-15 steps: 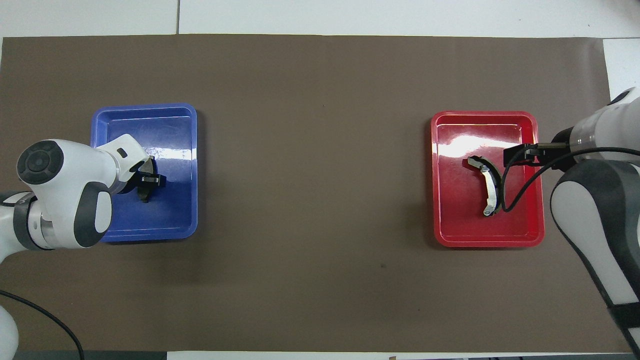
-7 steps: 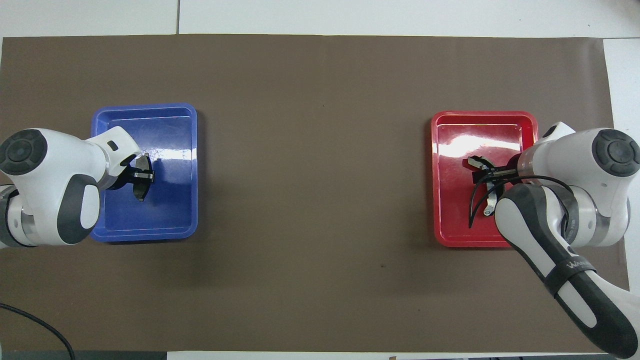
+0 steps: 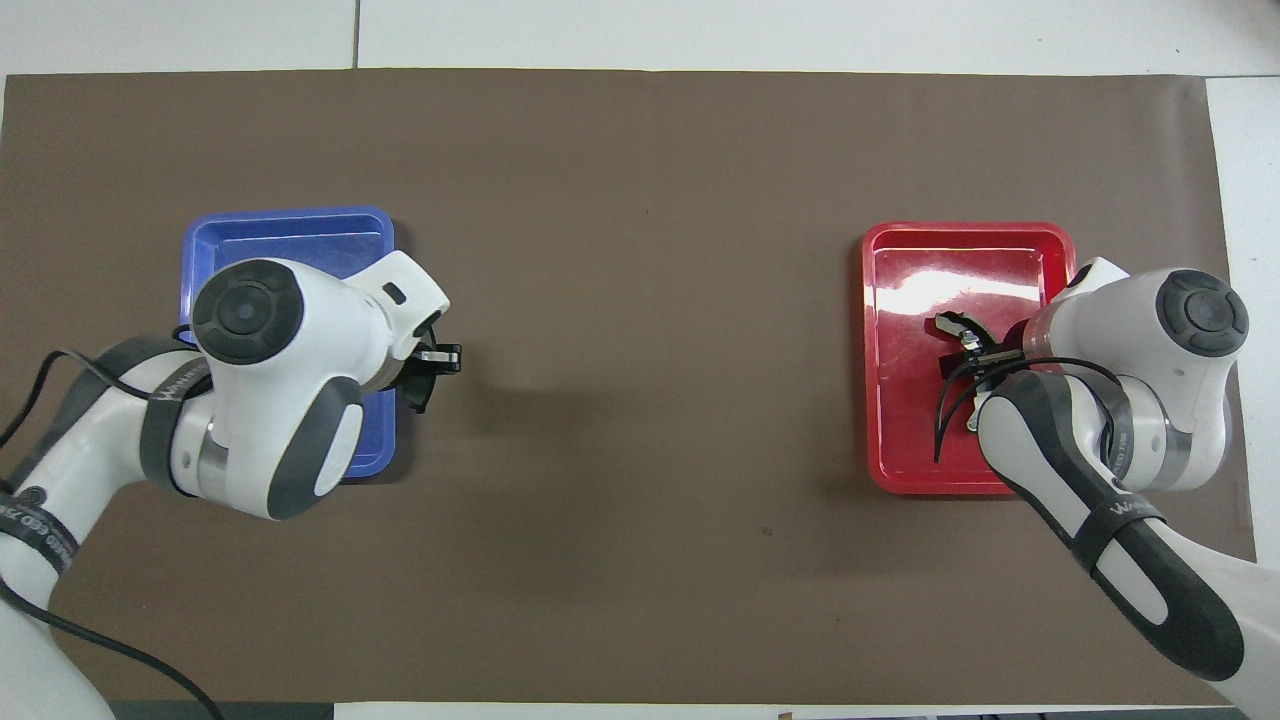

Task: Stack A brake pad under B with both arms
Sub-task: 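Carry both brake pads toward the middle of the table between the trays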

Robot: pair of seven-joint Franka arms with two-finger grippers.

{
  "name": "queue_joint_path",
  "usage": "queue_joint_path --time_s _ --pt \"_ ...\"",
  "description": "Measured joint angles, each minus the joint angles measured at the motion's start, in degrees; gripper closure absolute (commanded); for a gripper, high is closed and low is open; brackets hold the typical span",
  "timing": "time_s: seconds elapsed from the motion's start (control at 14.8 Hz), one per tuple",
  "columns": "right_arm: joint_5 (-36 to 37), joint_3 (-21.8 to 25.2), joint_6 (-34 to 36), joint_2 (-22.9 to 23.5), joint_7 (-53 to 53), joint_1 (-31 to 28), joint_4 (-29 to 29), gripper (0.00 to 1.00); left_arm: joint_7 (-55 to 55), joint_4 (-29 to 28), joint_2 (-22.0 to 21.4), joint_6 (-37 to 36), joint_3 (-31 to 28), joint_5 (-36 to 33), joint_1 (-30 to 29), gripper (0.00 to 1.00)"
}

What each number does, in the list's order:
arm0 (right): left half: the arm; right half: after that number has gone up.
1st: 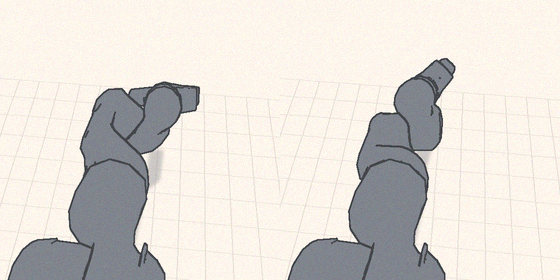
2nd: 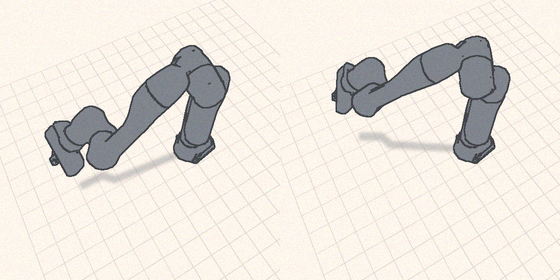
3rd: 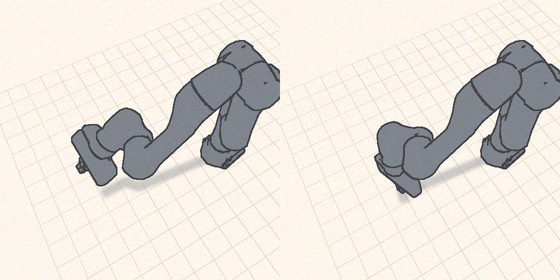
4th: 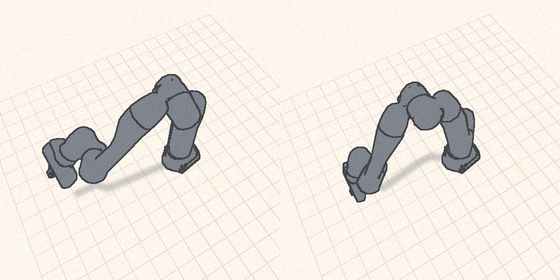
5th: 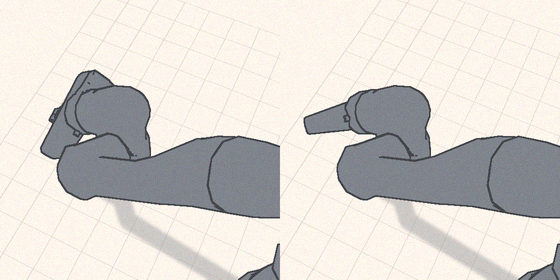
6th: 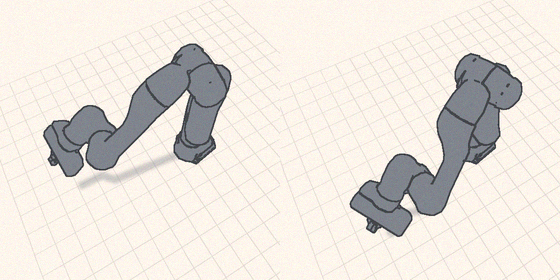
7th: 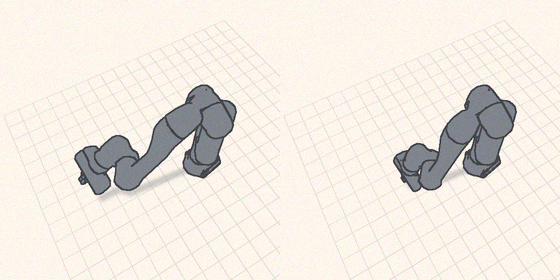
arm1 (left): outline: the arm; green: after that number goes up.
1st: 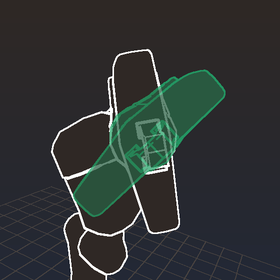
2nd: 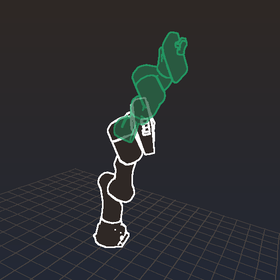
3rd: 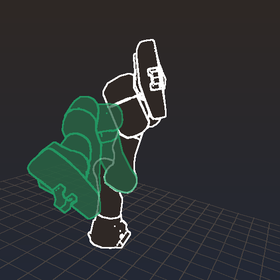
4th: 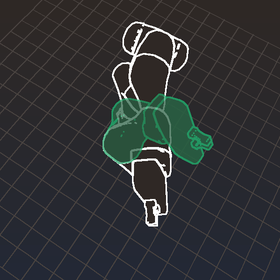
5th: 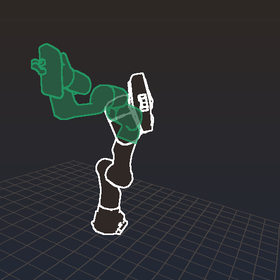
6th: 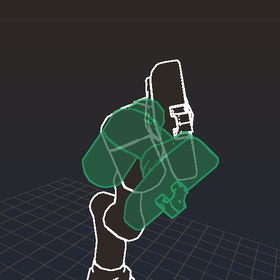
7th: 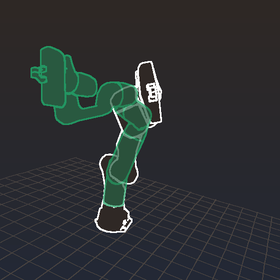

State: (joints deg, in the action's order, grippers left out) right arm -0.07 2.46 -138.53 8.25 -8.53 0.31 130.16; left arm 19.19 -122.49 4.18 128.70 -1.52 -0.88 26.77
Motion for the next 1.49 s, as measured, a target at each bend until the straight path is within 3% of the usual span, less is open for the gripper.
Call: queue_joint_path --time_s 0.14,0.34,0.47,0.74,0.81,0.95,1.02,1.29,1.49 --pt "0.0 0.0 -0.03 0.0 -0.31 0.0 0.14 0.19 6.14 1.04 2.52 1.76 0.06 -0.01 5.48 0.84" --pt "0.0 0.0 -0.22 0.0 -0.46 0.0 0.39 0.79 13.8 5.68 8.58 2.51 0.06 -0.03 11.12 0.77" --pt "-0.02 0.01 -0.23 0.0 -0.43 -0.01 0.43 1.0 16.33 8.7 12.35 3.33 0.06 -0.04 13.07 0.7" --pt "-0.21 0.1 -0.16 -0.02 3.09 -0.06 0.26 1.0 16.66 9.09 14.43 4.5 0.03 -0.05 14.49 0.54" --pt "-0.22 0.1 0.28 -0.04 4.59 -0.06 -0.07 1.0 16.66 8.86 14.46 4.68 0.02 -0.05 14.53 0.43" --pt "-0.23 0.06 3.69 -0.35 7.05 0.07 -2.0 1.0 16.66 8.76 14.45 4.71 -0.02 -0.05 14.54 0.11" --pt "-0.24 -0.06 6.03 -0.75 7.71 0.14 -3.29 1.0 16.66 8.79 14.43 4.72 -0.07 -0.05 14.54 0.02" --pt "-0.35 -1.61 13.94 -2.71 8.36 1.85 -7.62 1.0 16.59 8.96 13.11 4.47 -0.9 -0.05 14.08 0.02" --pt "-0.43 -2.26 17.79 -2.87 13.36 6.71 -10.78 1.0 12.51 9.03 8.62 -0.53 -1.52 -0.14 10.72 0.02"
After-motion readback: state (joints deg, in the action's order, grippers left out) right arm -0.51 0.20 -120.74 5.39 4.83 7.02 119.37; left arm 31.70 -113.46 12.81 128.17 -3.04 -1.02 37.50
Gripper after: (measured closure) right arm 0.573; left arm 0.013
